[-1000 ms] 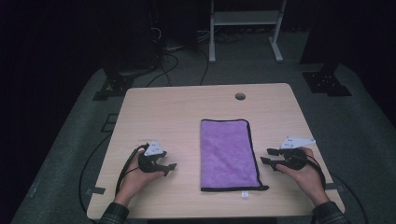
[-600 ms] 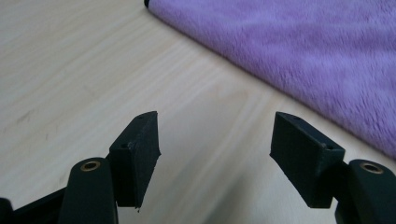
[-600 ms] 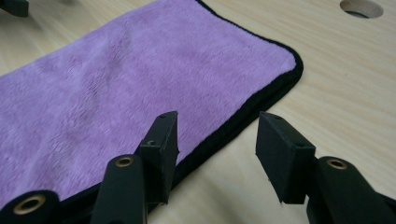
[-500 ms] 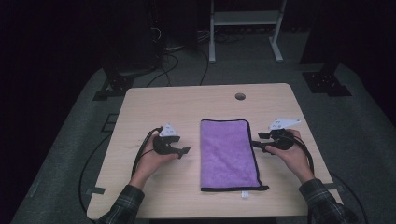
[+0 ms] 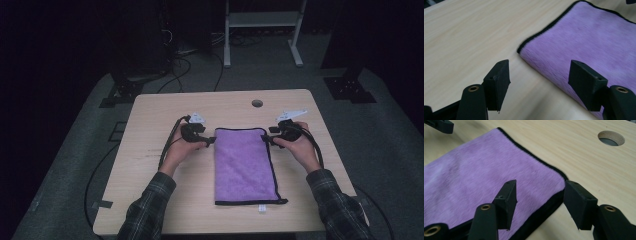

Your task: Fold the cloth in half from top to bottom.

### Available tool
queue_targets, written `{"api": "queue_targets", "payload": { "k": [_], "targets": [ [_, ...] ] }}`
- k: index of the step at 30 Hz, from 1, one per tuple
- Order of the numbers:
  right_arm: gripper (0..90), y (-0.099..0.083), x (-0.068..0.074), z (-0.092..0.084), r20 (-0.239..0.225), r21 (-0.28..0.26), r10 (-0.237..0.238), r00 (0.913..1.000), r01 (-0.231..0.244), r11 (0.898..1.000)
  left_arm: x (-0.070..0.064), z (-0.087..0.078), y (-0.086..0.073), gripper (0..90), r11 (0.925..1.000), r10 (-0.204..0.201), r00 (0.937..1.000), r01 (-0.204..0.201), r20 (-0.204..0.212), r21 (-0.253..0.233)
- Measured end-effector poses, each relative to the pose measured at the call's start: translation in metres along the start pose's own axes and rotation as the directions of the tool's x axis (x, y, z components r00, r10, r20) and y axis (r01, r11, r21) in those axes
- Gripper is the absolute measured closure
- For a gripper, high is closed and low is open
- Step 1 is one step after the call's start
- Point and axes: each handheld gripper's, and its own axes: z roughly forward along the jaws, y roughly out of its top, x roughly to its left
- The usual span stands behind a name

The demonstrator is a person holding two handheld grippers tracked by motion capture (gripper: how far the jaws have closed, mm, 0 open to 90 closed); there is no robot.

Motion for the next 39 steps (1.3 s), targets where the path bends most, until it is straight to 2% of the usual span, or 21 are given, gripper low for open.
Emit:
{"api": "queue_targets", "payload": {
  "k": [5,6,9,11,14,15,19,23,28,33,39],
  "targets": [
    [44.0,0.007,-0.014,0.015,0.023,0.023,0.008,0.9997,-0.008,1.0,0.013,0.019,0.006,33.7,0.9997,-0.02,0.9997,0.02,-0.015,0.016],
    [43.6,0.007,-0.017,0.018,0.031,0.01,0.02,0.9993,-0.02,1.0,0.015,0.024,0.007,33.8,0.9995,-0.022,0.9994,0.022,-0.026,0.02],
    [43.0,0.007,-0.025,0.027,0.05,0.051,0.028,0.9983,-0.03,0.998,0.019,0.031,0.009,34.6,0.9984,-0.052,0.9984,0.053,-0.023,0.019],
    [43.2,0.008,-0.029,0.032,0.056,0.042,0.04,0.9976,-0.043,0.998,0.02,0.037,0.009,34.9,0.9981,-0.036,0.9986,0.038,-0.038,0.049],
    [42.8,0.005,-0.033,0.038,0.065,0.06,0.047,0.9968,-0.051,0.997,0.021,0.044,0.008,35.6,0.9974,-0.044,0.9983,0.046,-0.039,0.055],
    [42.8,0.003,-0.034,0.04,0.064,0.068,0.047,0.9968,-0.052,0.996,0.021,0.046,0.008,35.9,0.997,-0.037,0.9987,0.04,-0.035,0.067],
    [42.0,0.0,-0.035,0.045,0.048,0.068,0.048,0.9977,-0.051,0.996,0.019,0.05,0.009,39.6,0.997,-0.038,0.999,0.04,-0.022,0.066],
    [44.0,-0.002,-0.035,0.046,0.038,0.062,0.029,0.9989,-0.031,0.998,0.019,0.053,0.01,45.1,0.9965,-0.043,0.9991,0.042,0.004,0.072],
    [64.0,-0.002,-0.032,0.045,-0.002,0.066,0.023,0.9997,-0.023,0.998,0.022,0.053,0.011,51.4,0.9967,-0.026,0.9988,0.023,0.042,0.077],
    [74.3,-0.001,-0.031,0.045,-0.026,0.077,0.044,0.9987,-0.041,0.996,0.021,0.054,0.013,53.5,0.9957,-0.023,0.9987,0.019,0.045,0.091],
    [81.0,-0.001,-0.03,0.045,-0.041,0.083,0.068,0.9969,-0.064,0.994,0.024,0.056,0.013,55.9,0.9945,-0.084,0.9908,0.077,0.106,0.071]
  ]
}}
